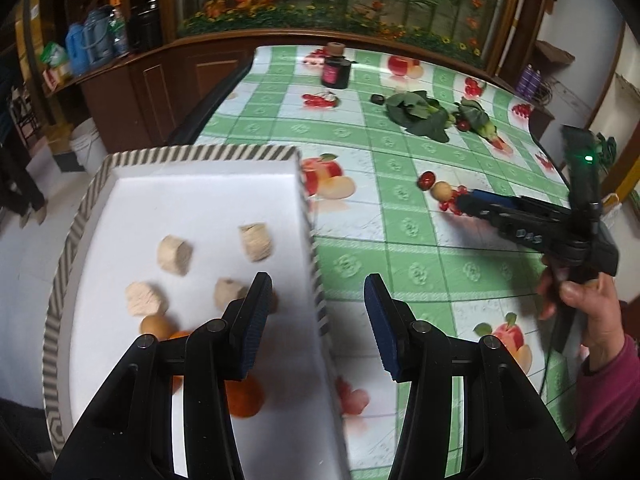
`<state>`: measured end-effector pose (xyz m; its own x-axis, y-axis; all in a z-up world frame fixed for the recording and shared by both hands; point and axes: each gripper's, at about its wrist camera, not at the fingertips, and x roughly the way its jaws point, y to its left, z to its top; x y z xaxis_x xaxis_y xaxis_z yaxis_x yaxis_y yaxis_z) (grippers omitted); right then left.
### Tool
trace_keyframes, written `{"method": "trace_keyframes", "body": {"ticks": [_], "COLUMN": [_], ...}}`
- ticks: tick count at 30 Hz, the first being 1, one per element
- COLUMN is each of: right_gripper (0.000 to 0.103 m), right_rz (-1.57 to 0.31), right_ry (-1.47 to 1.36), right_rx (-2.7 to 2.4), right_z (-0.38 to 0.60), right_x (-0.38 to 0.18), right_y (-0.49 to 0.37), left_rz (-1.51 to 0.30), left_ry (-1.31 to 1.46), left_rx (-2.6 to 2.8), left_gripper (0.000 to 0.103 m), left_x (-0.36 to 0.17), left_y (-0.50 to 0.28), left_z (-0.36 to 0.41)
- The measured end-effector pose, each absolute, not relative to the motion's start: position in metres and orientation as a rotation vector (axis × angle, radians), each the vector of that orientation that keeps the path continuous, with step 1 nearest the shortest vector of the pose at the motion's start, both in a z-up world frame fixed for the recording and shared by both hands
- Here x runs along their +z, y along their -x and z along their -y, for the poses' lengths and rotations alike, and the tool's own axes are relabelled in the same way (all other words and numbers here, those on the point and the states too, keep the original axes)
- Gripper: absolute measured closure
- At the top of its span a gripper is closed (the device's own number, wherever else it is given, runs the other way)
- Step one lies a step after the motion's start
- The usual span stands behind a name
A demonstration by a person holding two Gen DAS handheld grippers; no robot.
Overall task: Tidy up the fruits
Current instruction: 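Move both open tools back to the last fruit on the tablecloth, then grasp a red date with the left tool while the right tool grasps a tan round fruit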
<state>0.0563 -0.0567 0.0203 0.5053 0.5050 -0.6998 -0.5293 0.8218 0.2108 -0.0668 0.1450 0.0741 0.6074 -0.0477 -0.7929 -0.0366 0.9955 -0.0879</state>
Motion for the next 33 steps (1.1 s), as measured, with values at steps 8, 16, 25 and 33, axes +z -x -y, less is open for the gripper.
{"method": "trace_keyframes", "body": {"ticks": [8,16,25,33], "right_gripper": [0.070,0.078,0.078,0.078], "right_rz": [-0.824,-0.841,-0.824,-0.861], "right_ry": [0.145,0.068,-0.056,-0.117], "right_rx": [0.615,0.625,0.580,0.588], "right_z": [0.032,0.052,0.102,0.114], "right_x": [0.003,0.006,0.020,0.009], "right_y": [-0.082,-0.080,-0.070,-0.080], "left_rz": [-0.927,-0.961,-0.993,-1.008], "left_ry": [0.053,0.058,0.020,0.010], "left_rx": [-0.050,-0.112,-0.192,-0.206], "left_gripper": [0.055,0.055,0.055,0.055], "left_x": [0.077,0.071,0.050,0.033], "left_y": [0.038,-0.007,-0.067,-0.098], "left_z": [-0.119,-0.094,-0.056,-0.035]}}
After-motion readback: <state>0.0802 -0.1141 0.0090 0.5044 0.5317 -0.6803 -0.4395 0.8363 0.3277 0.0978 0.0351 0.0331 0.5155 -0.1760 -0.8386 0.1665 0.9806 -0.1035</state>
